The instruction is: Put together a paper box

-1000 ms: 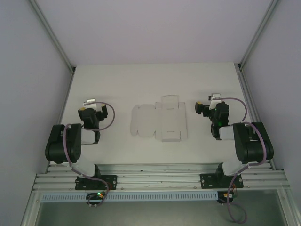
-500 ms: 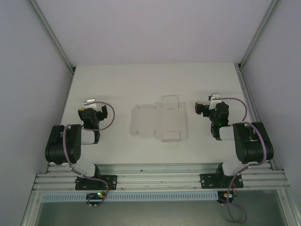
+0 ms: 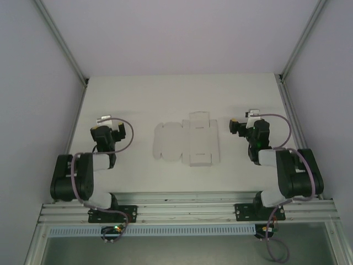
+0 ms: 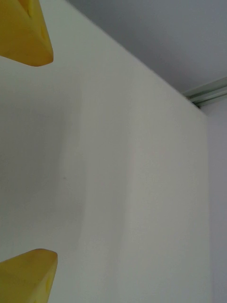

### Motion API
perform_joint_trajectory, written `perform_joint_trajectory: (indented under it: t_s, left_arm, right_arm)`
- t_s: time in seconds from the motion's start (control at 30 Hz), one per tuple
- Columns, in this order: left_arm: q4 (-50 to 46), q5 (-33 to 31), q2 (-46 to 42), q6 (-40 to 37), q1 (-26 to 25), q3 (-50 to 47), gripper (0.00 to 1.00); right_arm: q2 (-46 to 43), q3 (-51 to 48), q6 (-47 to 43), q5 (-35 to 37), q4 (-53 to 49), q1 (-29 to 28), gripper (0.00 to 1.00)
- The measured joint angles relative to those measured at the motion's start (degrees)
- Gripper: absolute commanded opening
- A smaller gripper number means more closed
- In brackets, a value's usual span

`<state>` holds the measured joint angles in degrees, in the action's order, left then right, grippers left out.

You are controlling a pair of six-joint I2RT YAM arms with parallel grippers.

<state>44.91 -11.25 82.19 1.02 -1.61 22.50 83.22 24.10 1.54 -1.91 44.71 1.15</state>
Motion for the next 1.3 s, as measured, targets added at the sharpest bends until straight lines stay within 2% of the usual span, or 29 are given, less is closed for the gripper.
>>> perform_joint_trajectory:
  t_s: [0.17,0.27,0.37,0.47,0.57,0.67,0.77,1.1,1.3]
  left_arm:
    - [-15.91,1.38,-12.90,3.30,0.07,6.51,1.00]
    - [-26.77,3.21,-16.57,7.58,-1.09,12.92,1.00]
    - [-36.76,6.60,-17.77,12.90,-3.61,17.29,1.00]
    - [-43.17,11.02,-17.55,17.07,-6.80,17.77,1.00]
    - [-47.84,16.20,-15.41,20.02,-9.86,17.92,1.00]
    - [-50.12,20.59,-12.02,21.90,-12.00,18.32,1.00]
    - [-50.97,24.28,-8.92,23.08,-13.20,18.58,1.00]
    - [-51.95,32.04,1.31,25.66,-14.51,22.77,1.00]
    - [-51.56,38.10,9.46,27.10,-15.26,25.51,1.00]
  right_arm:
    - [-10.40,7.54,2.95,1.09,-16.92,-1.90,0.97]
    - [-12.59,16.61,7.02,1.55,-29.49,-4.50,0.82]
    - [-12.66,24.35,13.22,0.90,-42.62,-9.60,0.65]
    - [-11.43,27.04,18.73,-3.82,-50.25,-14.10,0.56]
    - [-6.56,27.28,22.77,-10.08,-53.42,-15.91,0.47]
    - [2.08,28.26,25.49,-15.37,-54.90,-16.09,0.37]
    - [9.81,29.77,26.93,-19.74,-55.69,-16.35,0.36]
    - [20.57,33.51,26.29,-17.42,-58.29,-16.17,0.32]
    - [20.92,31.28,26.56,-20.46,-53.40,-14.99,0.31]
